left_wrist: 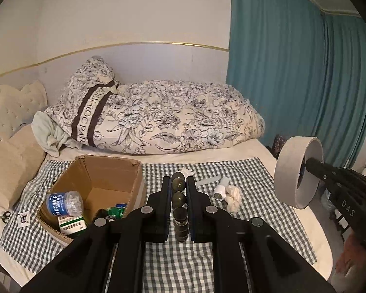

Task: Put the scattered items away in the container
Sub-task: 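Lift the bracelet and tape roll and carry them toward the box, then lower bracelet with left tool while right tool lowers tape roll into box, then open left tool releasing bracelet while right tool releases tape roll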

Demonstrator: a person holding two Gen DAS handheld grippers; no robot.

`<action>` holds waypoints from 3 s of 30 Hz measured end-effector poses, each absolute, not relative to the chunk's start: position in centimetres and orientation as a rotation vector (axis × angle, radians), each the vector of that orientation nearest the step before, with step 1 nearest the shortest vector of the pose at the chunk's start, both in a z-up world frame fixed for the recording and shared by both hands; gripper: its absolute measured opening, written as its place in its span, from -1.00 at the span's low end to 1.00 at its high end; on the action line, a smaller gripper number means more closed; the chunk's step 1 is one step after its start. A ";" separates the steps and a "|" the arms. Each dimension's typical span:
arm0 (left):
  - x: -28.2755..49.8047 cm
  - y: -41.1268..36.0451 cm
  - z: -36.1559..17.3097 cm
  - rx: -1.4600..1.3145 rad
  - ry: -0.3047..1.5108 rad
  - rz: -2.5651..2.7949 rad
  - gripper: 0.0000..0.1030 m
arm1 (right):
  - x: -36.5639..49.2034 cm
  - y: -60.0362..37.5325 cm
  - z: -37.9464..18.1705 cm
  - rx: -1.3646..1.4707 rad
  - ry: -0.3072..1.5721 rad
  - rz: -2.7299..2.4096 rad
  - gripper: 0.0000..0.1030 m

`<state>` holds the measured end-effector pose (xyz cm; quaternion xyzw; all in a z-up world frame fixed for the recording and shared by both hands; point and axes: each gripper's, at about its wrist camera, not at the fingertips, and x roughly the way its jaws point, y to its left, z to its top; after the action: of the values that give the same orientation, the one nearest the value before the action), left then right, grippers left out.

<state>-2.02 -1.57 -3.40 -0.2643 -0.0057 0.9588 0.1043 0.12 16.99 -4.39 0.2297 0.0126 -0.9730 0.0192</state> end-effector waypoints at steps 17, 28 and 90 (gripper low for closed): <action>-4.5 -9.0 -3.4 -0.826 -0.051 2.920 -0.79 | -4.0 10.1 -4.3 0.720 0.057 -2.909 -0.94; -7.6 -13.7 -4.8 -0.902 -0.079 2.963 -0.79 | -8.4 4.7 -5.9 0.759 0.100 -2.822 -0.94; -23.3 -19.5 -11.6 -1.228 -0.123 2.923 -0.54 | -26.7 -7.6 -16.7 1.196 0.263 -2.454 -0.08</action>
<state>-23.31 -19.48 -11.56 -0.3870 -0.0386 0.9211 -0.0159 -26.68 -7.59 -16.70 0.4274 0.0942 -0.8770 0.1983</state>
